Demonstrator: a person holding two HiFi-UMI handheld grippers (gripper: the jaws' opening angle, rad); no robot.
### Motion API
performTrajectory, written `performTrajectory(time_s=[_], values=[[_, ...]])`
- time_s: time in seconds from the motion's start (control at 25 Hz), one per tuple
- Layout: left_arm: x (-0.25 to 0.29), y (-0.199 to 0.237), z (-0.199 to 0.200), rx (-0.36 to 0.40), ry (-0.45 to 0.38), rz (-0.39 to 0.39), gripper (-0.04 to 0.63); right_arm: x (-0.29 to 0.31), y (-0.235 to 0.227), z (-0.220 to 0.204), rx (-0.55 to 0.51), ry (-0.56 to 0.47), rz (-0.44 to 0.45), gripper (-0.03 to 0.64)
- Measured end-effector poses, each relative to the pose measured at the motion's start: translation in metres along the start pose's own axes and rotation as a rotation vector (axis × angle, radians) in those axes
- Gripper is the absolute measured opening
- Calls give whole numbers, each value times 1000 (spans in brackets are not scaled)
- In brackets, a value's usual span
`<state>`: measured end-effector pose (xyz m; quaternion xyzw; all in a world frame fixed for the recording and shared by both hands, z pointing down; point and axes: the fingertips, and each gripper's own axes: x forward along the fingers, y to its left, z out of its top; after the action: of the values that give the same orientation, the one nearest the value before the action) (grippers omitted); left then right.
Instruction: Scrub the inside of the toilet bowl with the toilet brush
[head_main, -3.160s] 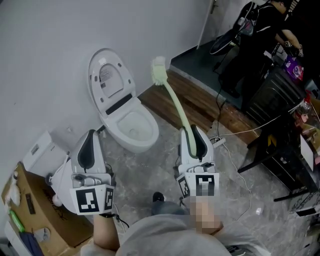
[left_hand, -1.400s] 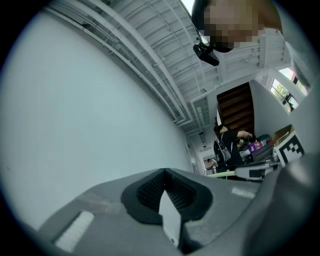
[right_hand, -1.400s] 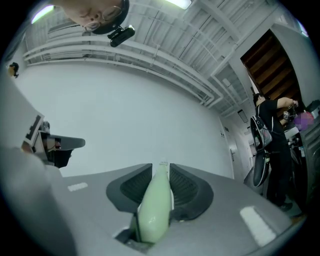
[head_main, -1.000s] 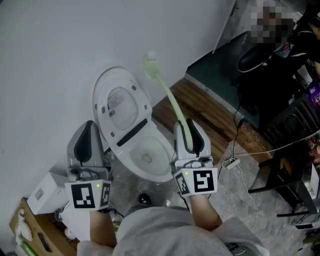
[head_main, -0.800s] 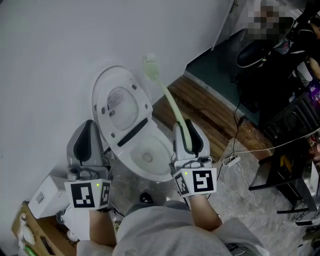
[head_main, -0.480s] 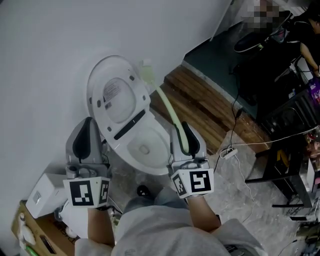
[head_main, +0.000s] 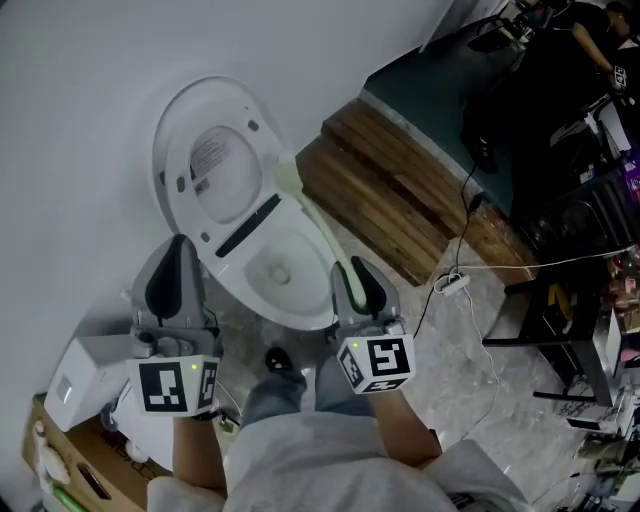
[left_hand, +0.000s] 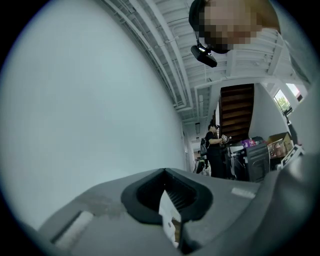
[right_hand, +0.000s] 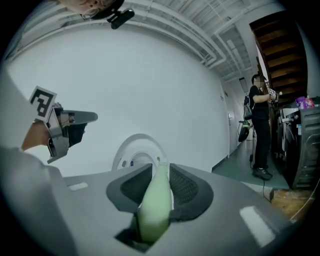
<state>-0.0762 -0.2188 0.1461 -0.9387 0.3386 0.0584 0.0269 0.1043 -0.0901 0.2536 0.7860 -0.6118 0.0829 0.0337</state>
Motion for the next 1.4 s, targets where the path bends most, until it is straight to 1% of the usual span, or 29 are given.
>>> performTrajectory(time_s=[0.36, 0.56, 0.68, 0.8, 0.88, 1.0, 1.28, 1.4], values=[[13, -4, -33, -37, 15, 12, 3, 19, -16, -95, 29, 223, 20, 107], [19, -7, -55, -44, 32, 55, 3, 33, -27, -141, 40, 331, 63, 107], [22, -10, -64, -70, 28, 86, 3, 41, -34, -164, 50, 392, 104, 107], [22, -11, -76, -88, 45, 122, 3, 51, -42, -187, 52, 447, 139, 107], [20, -13, -88, -96, 75, 150, 3, 57, -47, -203, 44, 480, 153, 107], [19, -14, -101, -98, 82, 185, 3, 67, -52, -224, 22, 525, 180, 107], [12, -21, -130, -110, 119, 270, 3, 84, -51, -265, -54, 602, 285, 107], [9, -23, -135, -107, 104, 306, 3, 89, -49, -280, -93, 624, 332, 107]])
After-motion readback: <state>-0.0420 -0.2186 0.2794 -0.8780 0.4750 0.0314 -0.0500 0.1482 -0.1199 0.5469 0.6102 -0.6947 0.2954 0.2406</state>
